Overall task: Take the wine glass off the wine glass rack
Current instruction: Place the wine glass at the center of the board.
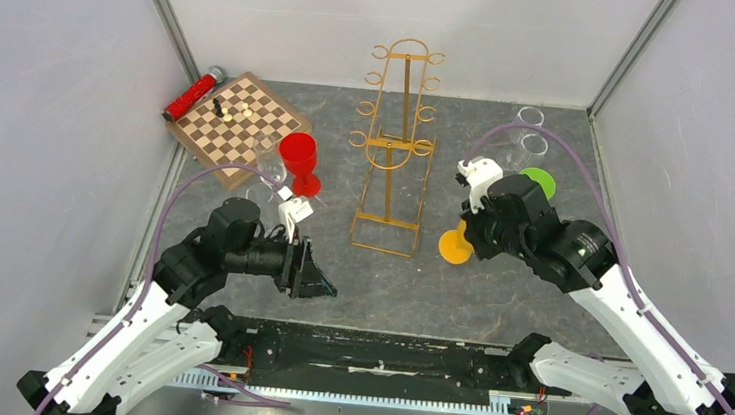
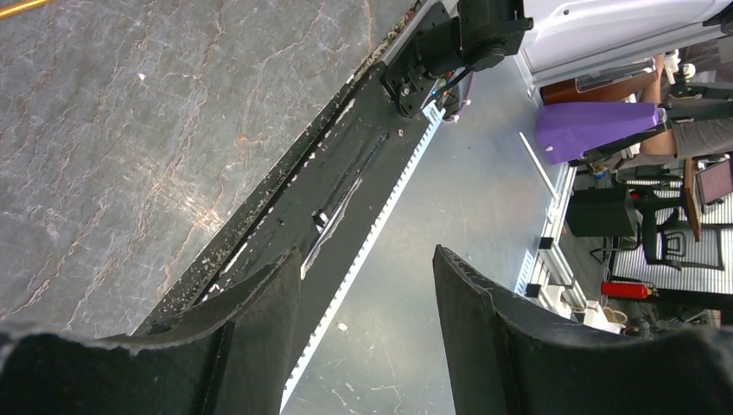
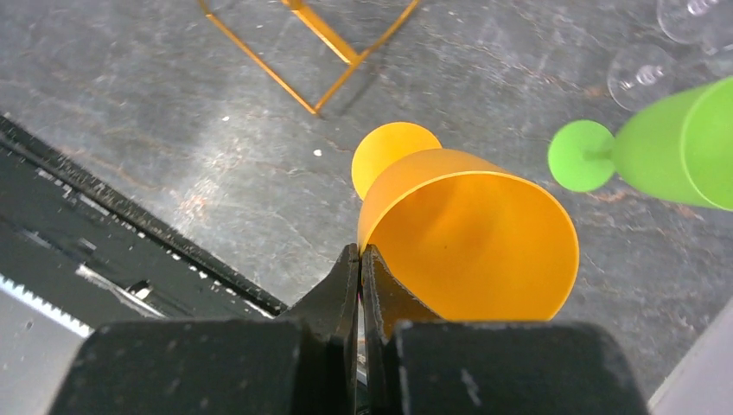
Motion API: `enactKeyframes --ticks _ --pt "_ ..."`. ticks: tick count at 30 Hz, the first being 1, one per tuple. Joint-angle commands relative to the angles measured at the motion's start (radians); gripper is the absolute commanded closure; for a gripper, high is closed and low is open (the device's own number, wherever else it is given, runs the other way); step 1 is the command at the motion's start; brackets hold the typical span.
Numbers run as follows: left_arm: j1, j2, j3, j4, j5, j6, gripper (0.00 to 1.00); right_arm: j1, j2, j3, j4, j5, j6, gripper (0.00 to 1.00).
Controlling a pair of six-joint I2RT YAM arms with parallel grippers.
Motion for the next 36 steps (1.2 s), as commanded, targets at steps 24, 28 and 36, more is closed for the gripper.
enactKeyframes --ticks 24,28,36 --pt "-0.002 -0.072 -0.025 0.087 0.082 0.043 0.36 -0.433 0.085 -0.107 0.114 -0.046 -0.031 1.0" --pt "-0.002 -0.065 -0.027 0.09 0.08 0.042 0.36 -0.441 0.104 -0.136 0.132 -0.062 -0.037 1.0" --pt "-0.002 -0.059 -0.026 0.09 0.078 0.041 0.36 -0.444 0.133 -0.177 0.182 -0.033 -0.046 1.0"
